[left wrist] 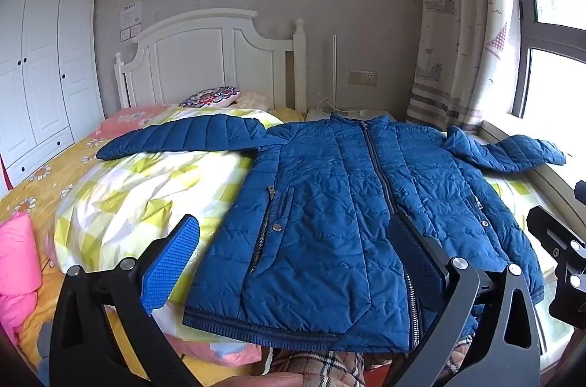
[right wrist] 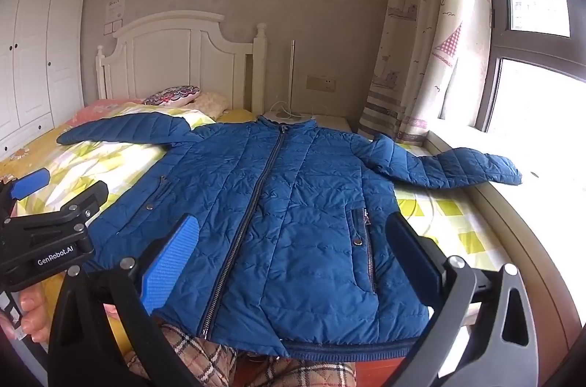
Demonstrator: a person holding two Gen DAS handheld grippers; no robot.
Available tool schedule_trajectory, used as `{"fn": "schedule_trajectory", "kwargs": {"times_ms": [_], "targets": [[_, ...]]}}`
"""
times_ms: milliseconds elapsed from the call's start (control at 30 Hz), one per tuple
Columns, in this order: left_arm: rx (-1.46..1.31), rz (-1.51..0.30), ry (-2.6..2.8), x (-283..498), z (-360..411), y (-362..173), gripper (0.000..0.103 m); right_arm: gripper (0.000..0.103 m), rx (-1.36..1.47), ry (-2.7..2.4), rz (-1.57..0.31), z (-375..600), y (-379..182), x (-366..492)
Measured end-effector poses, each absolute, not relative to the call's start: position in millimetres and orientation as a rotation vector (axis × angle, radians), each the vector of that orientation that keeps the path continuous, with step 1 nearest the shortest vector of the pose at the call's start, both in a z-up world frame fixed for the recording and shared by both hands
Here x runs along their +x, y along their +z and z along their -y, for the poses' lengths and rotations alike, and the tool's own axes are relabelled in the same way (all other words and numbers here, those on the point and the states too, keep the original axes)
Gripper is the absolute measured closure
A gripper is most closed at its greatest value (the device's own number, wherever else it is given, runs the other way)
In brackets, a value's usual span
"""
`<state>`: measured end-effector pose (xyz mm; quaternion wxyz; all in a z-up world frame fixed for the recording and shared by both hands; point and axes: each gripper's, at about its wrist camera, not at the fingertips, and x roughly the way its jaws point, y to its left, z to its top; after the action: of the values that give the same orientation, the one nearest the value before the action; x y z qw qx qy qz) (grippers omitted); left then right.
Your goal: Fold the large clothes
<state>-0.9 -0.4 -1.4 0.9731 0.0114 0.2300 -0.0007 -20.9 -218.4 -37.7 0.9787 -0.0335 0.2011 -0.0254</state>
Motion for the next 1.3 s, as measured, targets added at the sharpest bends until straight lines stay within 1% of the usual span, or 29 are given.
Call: {"fn": "schedule_trajectory", "kwargs": {"times_ms": [767, 1300], "targets": [[0.024, -0.475, 0.004, -0.6, -4.2, -7.2, 0.004, 0.002, -0.077, -0.133, -0.393, 220.5, -43.2, -22.2], [0.029, -0.492, 0.013, -0.1, -2.3, -12.2, 0.004, 0.002, -0.045, -0.111, -0.438, 219.0, -53.2, -13.6]]}}
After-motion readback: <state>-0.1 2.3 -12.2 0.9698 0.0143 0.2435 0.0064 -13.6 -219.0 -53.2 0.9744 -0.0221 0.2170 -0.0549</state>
